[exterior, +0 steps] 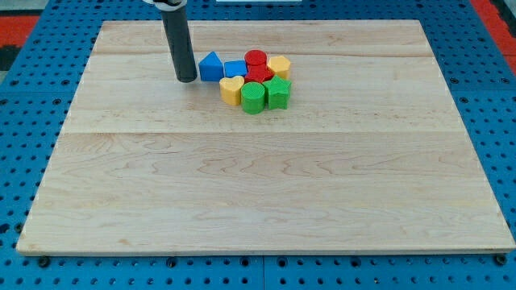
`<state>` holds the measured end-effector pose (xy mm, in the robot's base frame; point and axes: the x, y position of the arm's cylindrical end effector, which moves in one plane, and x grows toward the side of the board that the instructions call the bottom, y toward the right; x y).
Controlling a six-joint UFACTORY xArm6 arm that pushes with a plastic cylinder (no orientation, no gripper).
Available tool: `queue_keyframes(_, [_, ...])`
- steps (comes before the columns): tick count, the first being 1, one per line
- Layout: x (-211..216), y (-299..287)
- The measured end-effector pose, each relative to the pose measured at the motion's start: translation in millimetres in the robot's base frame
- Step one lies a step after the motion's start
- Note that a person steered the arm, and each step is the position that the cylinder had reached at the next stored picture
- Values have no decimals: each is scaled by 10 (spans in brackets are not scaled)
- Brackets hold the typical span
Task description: Push the red circle into the hexagon
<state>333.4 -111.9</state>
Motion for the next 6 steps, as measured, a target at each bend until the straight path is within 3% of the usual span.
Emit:
queue_keyframes(2, [-214, 622])
queue_keyframes(4, [-682, 70])
queue_keyframes(5, [-748, 730])
queue_keyframes(6, [-544, 930])
